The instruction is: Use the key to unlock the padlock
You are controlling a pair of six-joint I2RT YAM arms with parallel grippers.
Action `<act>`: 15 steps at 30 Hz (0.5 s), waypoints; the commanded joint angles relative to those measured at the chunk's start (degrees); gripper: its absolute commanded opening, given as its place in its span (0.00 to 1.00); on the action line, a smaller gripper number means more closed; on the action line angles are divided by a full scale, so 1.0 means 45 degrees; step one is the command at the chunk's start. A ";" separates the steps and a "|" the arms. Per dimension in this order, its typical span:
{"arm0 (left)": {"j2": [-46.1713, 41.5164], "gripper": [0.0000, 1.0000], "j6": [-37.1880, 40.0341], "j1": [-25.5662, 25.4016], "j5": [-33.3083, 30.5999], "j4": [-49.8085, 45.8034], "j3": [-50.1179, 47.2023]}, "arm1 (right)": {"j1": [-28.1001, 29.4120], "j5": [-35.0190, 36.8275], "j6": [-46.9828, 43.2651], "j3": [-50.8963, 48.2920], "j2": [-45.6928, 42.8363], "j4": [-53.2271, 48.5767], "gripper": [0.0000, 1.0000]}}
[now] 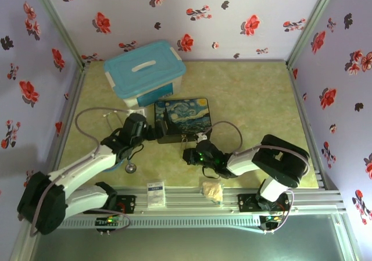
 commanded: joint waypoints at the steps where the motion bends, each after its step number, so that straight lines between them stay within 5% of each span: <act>1: 0.0869 0.97 0.1305 0.0106 0.0295 0.0345 0.0966 | 0.0007 0.0785 0.1949 -0.0561 0.0691 0.2056 0.10; 4: 0.1578 0.93 0.1153 0.0140 -0.0750 -0.0587 0.1611 | 0.0242 0.1229 0.2504 -0.0625 0.1308 0.3114 0.10; 11: 0.3226 0.85 0.1536 0.0104 -0.0108 0.0016 0.1933 | 0.1000 0.3396 0.3787 -0.0607 0.2711 0.4645 0.07; 15: 0.3698 0.79 0.2046 -0.0048 -0.1293 -0.0915 0.2276 | 0.1314 0.4673 0.4033 -0.0499 0.3078 0.5159 0.05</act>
